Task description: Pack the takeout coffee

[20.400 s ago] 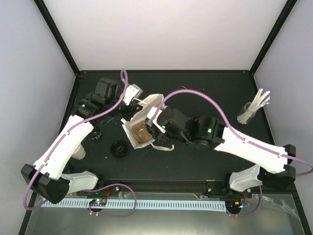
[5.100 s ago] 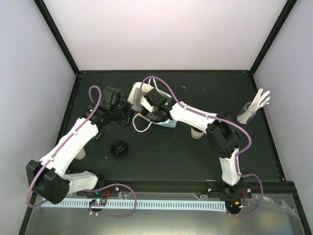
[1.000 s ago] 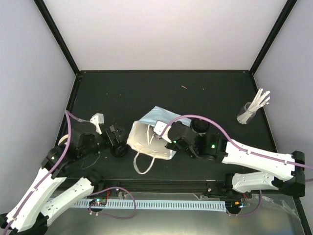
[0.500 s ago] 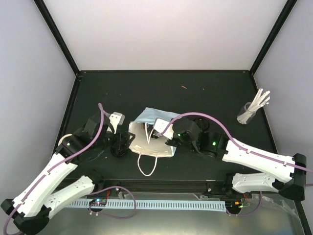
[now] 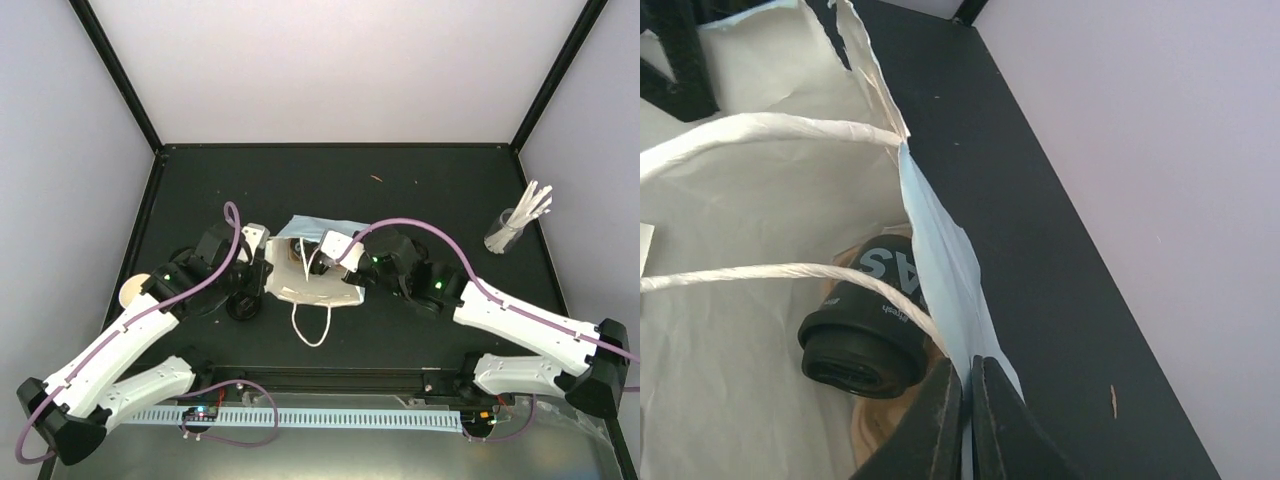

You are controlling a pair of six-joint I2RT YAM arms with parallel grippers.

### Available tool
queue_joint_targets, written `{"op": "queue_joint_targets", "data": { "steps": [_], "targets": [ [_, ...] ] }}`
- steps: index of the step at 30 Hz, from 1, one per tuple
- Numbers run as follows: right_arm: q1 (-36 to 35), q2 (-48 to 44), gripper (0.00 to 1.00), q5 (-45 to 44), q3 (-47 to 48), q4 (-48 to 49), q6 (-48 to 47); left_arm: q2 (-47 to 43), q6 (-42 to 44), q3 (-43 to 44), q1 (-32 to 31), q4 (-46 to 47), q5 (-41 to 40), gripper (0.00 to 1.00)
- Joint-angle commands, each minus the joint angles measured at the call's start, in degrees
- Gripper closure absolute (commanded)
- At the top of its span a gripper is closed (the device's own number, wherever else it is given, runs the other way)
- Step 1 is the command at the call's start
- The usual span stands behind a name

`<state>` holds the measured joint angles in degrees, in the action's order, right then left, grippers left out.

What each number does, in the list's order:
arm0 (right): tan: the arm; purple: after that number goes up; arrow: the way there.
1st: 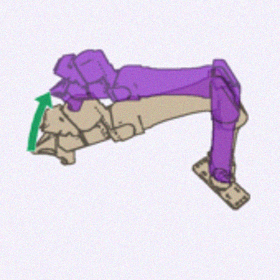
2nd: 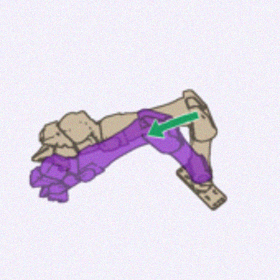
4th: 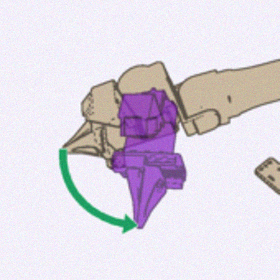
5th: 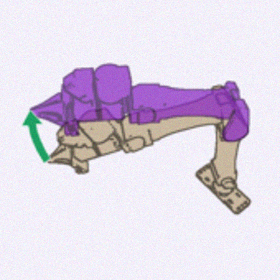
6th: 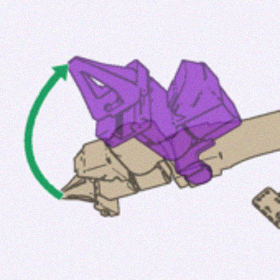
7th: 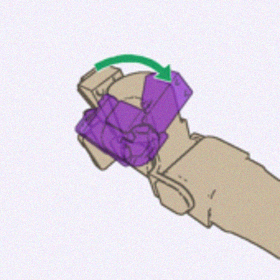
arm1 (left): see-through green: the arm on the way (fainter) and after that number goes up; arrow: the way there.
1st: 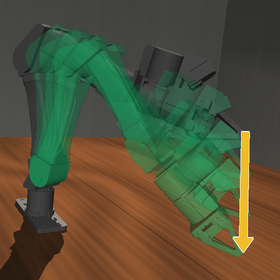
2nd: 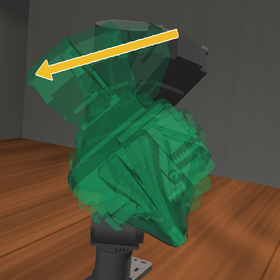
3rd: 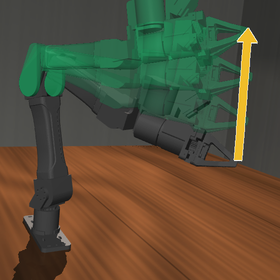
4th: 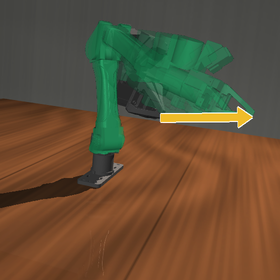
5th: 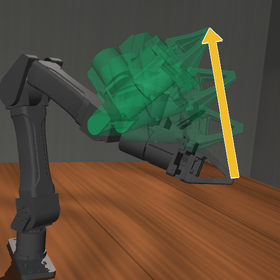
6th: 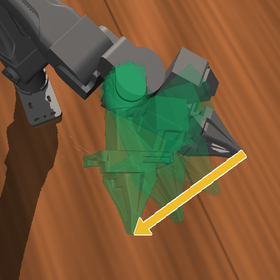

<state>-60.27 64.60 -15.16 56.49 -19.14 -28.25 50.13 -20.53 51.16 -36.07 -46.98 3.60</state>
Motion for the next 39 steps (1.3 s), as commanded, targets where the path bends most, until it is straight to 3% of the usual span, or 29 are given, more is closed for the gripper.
{"op": "queue_joint_targets", "data": {
  "steps": [1,3,7,11,14,18,27,31,39],
  "targets": [
    [3.3,2.1,0.93,3.7,-0.7,5.4,-1.1,0.5,-0.7,1.0,-0.1,4.1,-2.9,0.97],
    [3.8,3.3,0.86,4.4,0.5,5.0,-0.5,0.6,-1.4,1.1,-0.1,4.5,-3.6,0.98],
    [3.9,2.9,0.58,5.5,2.7,2.1,2.9,0.6,-2.9,1.5,-0.2,4.5,-3.6,0.98],
    [3.8,0.4,0.46,8.0,5.1,-5.0,8.8,0.7,-3.9,1.6,-0.2,5.0,-1.7,0.98],
    [3.8,-2.7,0.28,10.5,5.1,-10.1,14.1,1.2,-4.6,1.6,-0.1,5.2,0.5,0.99],
    [3.8,-7.6,0.21,12.8,4.2,-14.1,21.3,1.6,-5.1,1.7,-0.2,5.6,1.6,0.99],
    [1.1,-14.8,0.28,22.9,0.4,-19.5,27.2,1.2,-5.6,1.9,-0.1,6.3,2.2,0.98],
    [-7.0,-14.6,0.34,14.2,-1.6,-18.1,25.7,0.9,-5.5,1.8,-0.2,6.5,2.3,0.98],
    [-9.3,-5.0,0.62,6.6,1.9,-20.0,21.7,0.2,-5.7,1.0,-0.2,7.4,3.4,0.98]
  ]
}}
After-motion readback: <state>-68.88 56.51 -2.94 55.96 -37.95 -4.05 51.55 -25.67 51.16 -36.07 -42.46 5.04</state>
